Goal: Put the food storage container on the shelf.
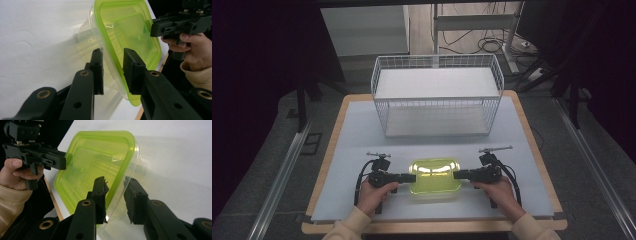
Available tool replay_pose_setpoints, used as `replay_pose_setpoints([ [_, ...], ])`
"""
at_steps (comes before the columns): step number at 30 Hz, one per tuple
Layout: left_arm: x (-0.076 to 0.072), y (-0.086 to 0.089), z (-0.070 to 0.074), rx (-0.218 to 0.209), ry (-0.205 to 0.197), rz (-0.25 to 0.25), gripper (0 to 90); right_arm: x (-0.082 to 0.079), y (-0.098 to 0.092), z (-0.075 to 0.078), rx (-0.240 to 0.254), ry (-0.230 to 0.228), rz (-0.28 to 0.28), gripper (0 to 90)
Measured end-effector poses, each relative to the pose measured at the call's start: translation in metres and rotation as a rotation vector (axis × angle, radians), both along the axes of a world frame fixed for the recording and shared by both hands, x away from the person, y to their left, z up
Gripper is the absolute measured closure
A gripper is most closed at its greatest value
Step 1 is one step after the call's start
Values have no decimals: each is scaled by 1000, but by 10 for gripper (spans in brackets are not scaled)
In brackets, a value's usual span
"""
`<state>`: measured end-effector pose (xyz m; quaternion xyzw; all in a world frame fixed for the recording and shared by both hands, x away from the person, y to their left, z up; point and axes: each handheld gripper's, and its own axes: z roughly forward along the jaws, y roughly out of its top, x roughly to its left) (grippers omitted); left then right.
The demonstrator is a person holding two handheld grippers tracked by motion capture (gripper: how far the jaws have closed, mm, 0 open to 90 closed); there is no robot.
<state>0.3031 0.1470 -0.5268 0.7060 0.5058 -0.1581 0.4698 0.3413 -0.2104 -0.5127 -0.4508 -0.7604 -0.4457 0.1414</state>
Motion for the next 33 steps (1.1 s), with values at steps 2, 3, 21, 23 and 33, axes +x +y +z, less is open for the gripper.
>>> replay_pose_setpoints([
  [2,0,0,0,-5,0,5,722,0,0,0,3,1,-6,728],
  [3,-1,0,1,-10,-2,12,728,-1,0,1,5,1,-7,733],
  [21,-7,4,12,-26,-36,39,808,-5,-5,16,75,-1,-15,821],
  [23,-7,4,15,-28,-42,37,808,-5,-5,18,84,-6,-18,821],
  [33,-4,1,31,-33,-76,29,808,-6,-9,28,102,-27,-25,821],
])
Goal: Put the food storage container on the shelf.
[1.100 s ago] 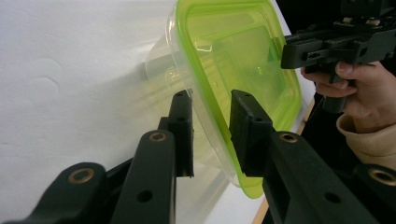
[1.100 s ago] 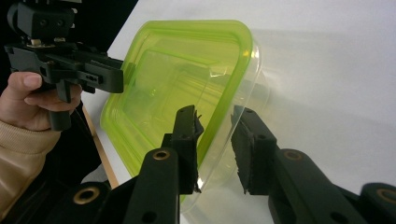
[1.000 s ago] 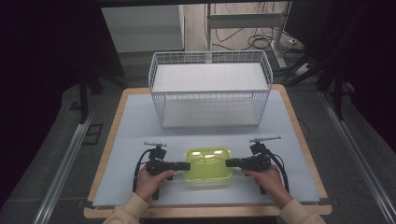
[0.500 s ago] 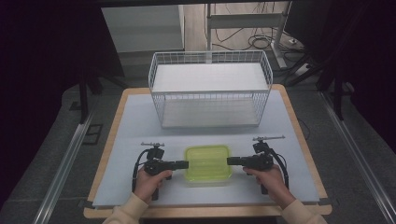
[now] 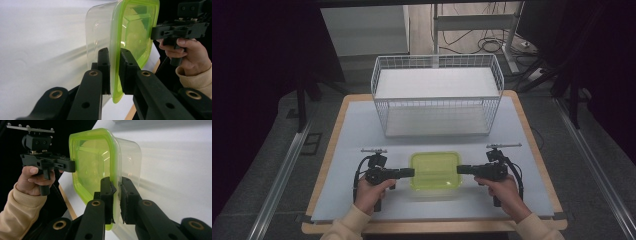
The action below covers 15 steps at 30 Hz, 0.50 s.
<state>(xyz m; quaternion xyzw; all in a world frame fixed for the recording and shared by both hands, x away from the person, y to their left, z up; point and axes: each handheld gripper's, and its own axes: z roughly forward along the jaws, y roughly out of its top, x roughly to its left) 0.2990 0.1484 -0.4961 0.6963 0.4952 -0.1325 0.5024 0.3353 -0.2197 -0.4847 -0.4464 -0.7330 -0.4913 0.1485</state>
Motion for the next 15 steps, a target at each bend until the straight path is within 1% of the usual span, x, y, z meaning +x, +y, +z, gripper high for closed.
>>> replay_pose_setpoints([
  [2,2,-2,7,1,-10,0,808,1,-3,6,4,-13,-5,821],
  [3,2,-2,7,1,-10,0,809,1,-3,8,6,-17,-8,821],
  [4,3,-3,10,6,-17,-2,808,1,-4,12,3,-27,-11,821],
  [5,4,-4,13,7,-24,-2,808,1,-4,12,3,-27,-11,821],
  [7,6,-4,21,7,-39,-2,809,1,-4,19,1,-49,-16,821],
  [8,7,-5,27,13,-51,0,809,2,-4,24,2,-65,-19,821],
  [10,8,-4,30,12,-58,-1,809,3,-4,29,6,-75,-22,820],
  [11,10,-4,37,19,-72,0,809,4,-4,32,9,-82,-24,821],
  [12,11,-4,41,21,-79,0,809,4,-4,35,10,-90,-25,821],
  [14,13,-4,47,23,-90,0,809,5,-3,41,11,-105,-28,820],
  [15,13,-4,47,23,-90,0,809,6,-3,45,10,-115,-29,820],
])
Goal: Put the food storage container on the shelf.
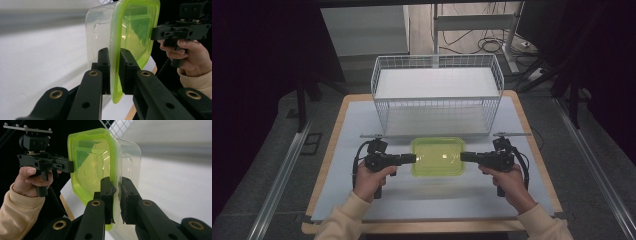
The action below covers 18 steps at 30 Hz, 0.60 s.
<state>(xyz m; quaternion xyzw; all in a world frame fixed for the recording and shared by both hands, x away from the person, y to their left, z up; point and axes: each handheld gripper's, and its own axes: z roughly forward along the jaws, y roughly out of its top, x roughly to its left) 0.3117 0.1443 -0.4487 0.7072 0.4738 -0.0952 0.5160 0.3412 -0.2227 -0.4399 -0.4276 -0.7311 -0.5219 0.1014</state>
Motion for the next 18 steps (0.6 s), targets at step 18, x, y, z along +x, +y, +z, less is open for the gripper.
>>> replay_pose_setpoints([
  [18,22,6,51,-14,-73,0,809,15,9,61,-28,-120,-12,820],
])
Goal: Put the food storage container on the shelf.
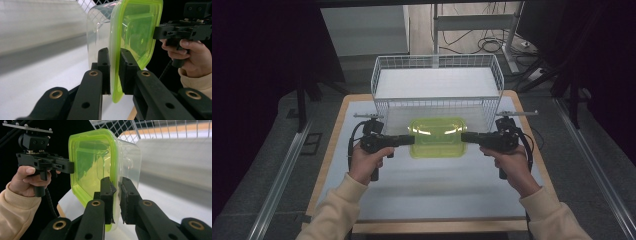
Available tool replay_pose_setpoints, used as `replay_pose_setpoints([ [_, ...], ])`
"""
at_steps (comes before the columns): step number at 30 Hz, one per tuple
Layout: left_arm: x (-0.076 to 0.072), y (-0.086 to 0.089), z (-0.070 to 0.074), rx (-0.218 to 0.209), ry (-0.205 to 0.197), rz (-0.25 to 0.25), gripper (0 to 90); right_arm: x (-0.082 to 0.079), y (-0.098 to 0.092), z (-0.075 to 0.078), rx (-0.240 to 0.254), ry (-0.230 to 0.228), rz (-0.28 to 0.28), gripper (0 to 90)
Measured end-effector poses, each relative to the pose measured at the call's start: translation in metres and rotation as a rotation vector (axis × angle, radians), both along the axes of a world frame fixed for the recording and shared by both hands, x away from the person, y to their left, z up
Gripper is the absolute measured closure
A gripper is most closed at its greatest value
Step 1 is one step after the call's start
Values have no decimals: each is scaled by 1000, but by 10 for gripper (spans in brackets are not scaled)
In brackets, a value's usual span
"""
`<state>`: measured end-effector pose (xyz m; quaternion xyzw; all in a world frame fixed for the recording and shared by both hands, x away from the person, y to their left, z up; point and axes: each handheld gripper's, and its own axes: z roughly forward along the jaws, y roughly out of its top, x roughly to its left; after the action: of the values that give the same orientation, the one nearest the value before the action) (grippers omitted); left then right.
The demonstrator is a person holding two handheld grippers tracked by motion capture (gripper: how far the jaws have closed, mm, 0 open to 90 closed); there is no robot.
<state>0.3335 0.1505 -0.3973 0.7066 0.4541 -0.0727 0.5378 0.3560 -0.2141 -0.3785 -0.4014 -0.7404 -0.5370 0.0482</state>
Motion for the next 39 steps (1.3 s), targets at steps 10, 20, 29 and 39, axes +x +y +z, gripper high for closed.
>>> replay_pose_setpoints([
  [10,25,2,31,4,-17,6,809,22,2,27,4,-21,-8,820],
  [20,52,2,52,12,-28,14,809,50,4,44,20,-31,-27,819],
  [29,75,5,65,11,-17,9,809,68,7,58,18,-27,-41,818],
  [39,106,9,69,6,7,12,809,99,11,67,17,-10,-65,818],
])
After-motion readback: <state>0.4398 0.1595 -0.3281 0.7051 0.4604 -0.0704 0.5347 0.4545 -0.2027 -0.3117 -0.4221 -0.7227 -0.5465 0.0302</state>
